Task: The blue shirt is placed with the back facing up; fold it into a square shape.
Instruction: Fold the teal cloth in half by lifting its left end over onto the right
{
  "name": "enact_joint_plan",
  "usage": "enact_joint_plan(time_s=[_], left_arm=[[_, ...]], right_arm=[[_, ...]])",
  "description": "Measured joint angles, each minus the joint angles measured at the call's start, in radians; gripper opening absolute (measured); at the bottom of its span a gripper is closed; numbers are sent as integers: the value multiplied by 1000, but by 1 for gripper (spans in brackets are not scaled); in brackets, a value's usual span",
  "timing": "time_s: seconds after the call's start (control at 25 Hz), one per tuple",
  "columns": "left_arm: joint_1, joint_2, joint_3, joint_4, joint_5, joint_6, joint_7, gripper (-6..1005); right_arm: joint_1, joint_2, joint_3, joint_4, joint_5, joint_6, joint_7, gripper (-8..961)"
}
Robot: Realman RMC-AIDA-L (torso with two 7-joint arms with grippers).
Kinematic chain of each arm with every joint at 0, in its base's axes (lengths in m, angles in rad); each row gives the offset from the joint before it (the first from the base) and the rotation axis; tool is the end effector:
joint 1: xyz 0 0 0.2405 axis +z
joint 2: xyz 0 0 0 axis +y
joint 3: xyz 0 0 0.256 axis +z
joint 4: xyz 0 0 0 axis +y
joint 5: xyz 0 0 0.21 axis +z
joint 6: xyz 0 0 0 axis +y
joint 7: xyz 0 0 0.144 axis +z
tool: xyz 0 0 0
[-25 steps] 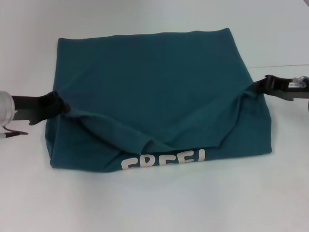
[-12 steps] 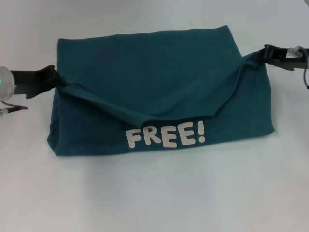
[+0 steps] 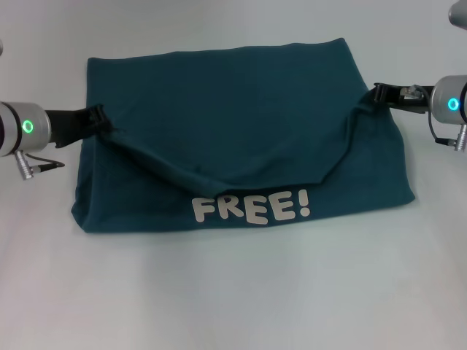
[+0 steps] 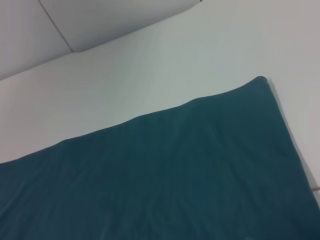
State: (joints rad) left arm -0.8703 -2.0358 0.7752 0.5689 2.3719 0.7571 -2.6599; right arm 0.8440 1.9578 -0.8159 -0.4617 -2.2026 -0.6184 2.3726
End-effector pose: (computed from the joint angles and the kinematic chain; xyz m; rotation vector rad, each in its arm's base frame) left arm -0.2347 0.4737 0.0166 -1.8089 -1.5935 -0.4772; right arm 0.2667 0.4809 0.0441 -1.8014 1.3746 0.4328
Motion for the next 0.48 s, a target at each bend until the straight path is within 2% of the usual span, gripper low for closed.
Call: enact_joint_plan(time_s=[0.16,0.48], left_arm=[[-2,0,0,12,-6,-2,-1,117],[-11,0,-5,41,-8,-27,-18,121]], right_arm=[[6,1,1,-12,1,11,6,47],[32,-14,10,-33,5,14,14,64]])
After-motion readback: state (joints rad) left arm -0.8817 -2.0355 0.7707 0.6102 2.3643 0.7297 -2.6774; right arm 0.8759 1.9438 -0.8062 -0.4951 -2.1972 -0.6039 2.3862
